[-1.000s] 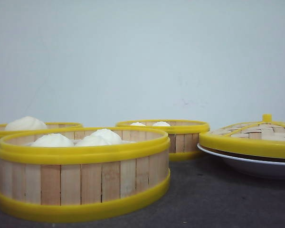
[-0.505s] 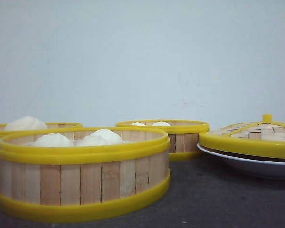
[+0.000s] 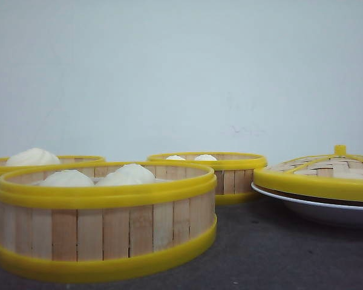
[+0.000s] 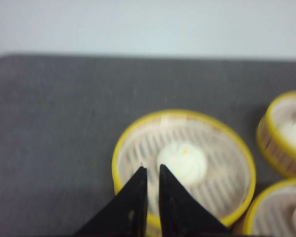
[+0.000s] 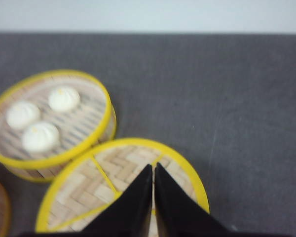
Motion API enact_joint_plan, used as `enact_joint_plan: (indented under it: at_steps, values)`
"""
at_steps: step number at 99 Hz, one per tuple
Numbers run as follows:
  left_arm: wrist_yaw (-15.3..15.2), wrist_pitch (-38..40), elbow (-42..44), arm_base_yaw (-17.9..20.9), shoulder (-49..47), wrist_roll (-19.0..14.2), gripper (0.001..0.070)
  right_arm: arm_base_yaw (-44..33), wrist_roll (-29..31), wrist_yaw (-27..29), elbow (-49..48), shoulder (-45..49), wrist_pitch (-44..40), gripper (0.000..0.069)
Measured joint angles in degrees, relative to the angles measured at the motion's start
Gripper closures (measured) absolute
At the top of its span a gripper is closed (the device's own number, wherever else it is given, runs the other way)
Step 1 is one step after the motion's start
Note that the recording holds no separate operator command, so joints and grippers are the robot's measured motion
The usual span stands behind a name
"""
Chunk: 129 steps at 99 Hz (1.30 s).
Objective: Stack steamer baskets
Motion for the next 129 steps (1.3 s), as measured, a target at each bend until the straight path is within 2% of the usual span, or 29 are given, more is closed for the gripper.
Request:
enact_joint_plan:
  at_steps: [12,23,36,41,45,49,61,66,71,95,129]
  values:
    - [0.63,-1.97,-0.02,0.0,4.07,0.26,0.0695,0.0,-0.81,0.0,0.0,4.28,-1.09,0.0689]
    - [3.04,-2.51,-0.02,0.0,6.54,0.35,0.0695,0.0,-1.2,0.0,0.0,7.23,-1.44,0.0689]
    - [3.23,-2.51,-0.02,0.0,8.39,0.37,0.0694,0.0,-1.31,0.0,0.0,9.35,-1.44,0.0688]
    - [3.23,-2.49,-0.02,0.0,8.46,0.33,0.0678,0.0,-1.42,0.0,0.0,9.79,-1.42,0.0668]
    - [3.26,-2.47,-0.02,0.0,8.44,0.28,0.0643,0.0,-1.44,0.0,0.0,10.08,-1.42,0.062]
    - [3.23,-2.43,-0.02,0.0,8.41,0.26,0.059,0.0,-1.44,0.0,0.0,10.23,-1.42,0.0545]
    - [3.23,-2.4,-0.02,0.0,8.41,0.24,0.0364,0.0,-1.44,0.0,0.0,10.64,-1.29,0.028]
    - [3.26,-2.4,-0.02,0.0,8.41,0.26,0.0286,0.0,-1.42,-0.02,0.0,10.97,-1.14,0.0217]
    - [3.23,-2.4,-0.02,0.0,8.41,0.26,0.0245,0.0,-1.38,-0.09,0.0,11.43,-0.85,0.0185]
    - [3.23,-2.4,-0.02,0.0,8.41,0.24,0.0211,1.42,0.15,-7.19,0.37,19.54,6.58,0.0161]
    - [3.26,-2.47,-0.02,0.0,8.41,0.24,0.021,4.48,1.62,-7.52,16.06,42.75,8.61,0.016]
